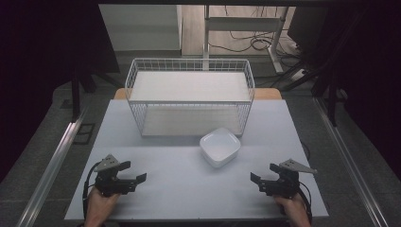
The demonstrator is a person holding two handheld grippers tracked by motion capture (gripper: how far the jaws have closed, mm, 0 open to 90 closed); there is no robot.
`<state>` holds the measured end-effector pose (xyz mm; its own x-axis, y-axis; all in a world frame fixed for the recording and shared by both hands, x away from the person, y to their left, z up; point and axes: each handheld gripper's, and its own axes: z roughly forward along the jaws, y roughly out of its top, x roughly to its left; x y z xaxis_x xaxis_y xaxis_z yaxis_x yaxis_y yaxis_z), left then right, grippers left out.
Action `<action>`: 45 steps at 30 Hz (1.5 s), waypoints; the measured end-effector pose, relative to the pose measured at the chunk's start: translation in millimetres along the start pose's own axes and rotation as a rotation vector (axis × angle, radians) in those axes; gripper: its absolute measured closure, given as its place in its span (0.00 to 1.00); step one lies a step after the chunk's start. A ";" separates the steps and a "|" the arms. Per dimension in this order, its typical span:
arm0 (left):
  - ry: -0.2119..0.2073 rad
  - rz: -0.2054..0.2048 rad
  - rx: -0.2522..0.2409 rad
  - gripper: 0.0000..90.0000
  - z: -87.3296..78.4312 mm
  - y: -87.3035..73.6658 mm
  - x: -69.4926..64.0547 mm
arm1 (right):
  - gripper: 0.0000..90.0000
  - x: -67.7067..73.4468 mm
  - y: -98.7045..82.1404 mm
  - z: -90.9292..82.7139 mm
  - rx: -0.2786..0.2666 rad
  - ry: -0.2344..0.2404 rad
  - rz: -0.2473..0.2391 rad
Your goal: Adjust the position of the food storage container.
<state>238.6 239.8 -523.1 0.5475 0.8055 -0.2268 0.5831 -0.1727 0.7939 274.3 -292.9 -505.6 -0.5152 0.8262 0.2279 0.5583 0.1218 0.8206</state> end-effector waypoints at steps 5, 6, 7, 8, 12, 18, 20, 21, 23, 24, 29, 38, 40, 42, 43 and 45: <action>0.005 0.043 0.039 0.06 6.9 -0.6 -6.4 | 0.01 2.6 -0.5 2.3 0.015 -0.030 -0.039; -0.001 0.051 0.033 0.05 7.6 0.6 -8.3 | 0.00 3.4 0.2 2.1 0.020 -0.046 -0.057; -0.010 0.047 0.029 0.05 8.0 0.8 -8.1 | 0.00 3.4 0.4 2.1 0.025 -0.054 -0.061; -0.015 0.043 0.028 0.05 8.2 0.8 -7.7 | 0.00 3.0 0.7 2.7 0.034 -0.058 -0.061; -0.023 0.035 0.020 0.05 8.4 1.3 -5.8 | 0.00 1.5 1.6 3.6 0.063 -0.028 -0.057; -0.040 0.036 0.012 0.04 9.6 2.6 -5.8 | 0.01 -2.0 4.4 0.1 0.074 -0.002 -0.030; -0.042 0.043 0.013 0.03 11.1 3.7 -7.1 | 0.01 -4.9 4.6 -0.7 0.095 0.007 -0.005; -0.042 0.043 0.013 0.03 11.1 3.7 -7.1 | 0.01 -4.9 4.6 -0.7 0.095 0.007 -0.005; -0.037 0.050 0.013 0.02 12.1 5.0 -8.2 | 0.01 -4.9 5.9 -1.6 0.091 0.010 -0.004; -0.035 0.053 0.013 0.02 12.9 5.6 -8.6 | 0.04 -2.0 9.5 -2.2 0.073 -0.018 -0.028; -0.039 0.053 0.009 0.04 13.4 6.0 -8.5 | 0.10 1.6 16.3 1.5 0.065 -0.031 -0.054; 0.002 0.074 0.016 0.07 14.9 6.4 -13.8 | 0.34 -4.5 31.5 16.2 0.061 -0.047 -0.083; 0.015 0.078 0.023 0.07 13.9 5.0 -14.5 | 0.41 -4.3 35.2 19.9 0.074 -0.046 -0.087; 0.026 0.078 0.025 0.08 12.7 4.1 -14.5 | 0.49 -3.5 39.8 23.3 0.081 -0.029 -0.094; 0.033 0.080 0.024 0.08 11.9 4.0 -14.5 | 0.52 -2.9 42.8 25.2 0.086 -0.033 -0.106; 0.034 0.082 0.022 0.09 11.5 3.9 -14.4 | 0.58 -2.8 49.3 29.0 0.095 -0.042 -0.124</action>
<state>239.8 221.1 -523.2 0.5731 0.8070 -0.1423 0.5508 -0.2508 0.7961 322.2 -273.3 -481.0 -0.5577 0.8235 0.1040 0.5518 0.2742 0.7876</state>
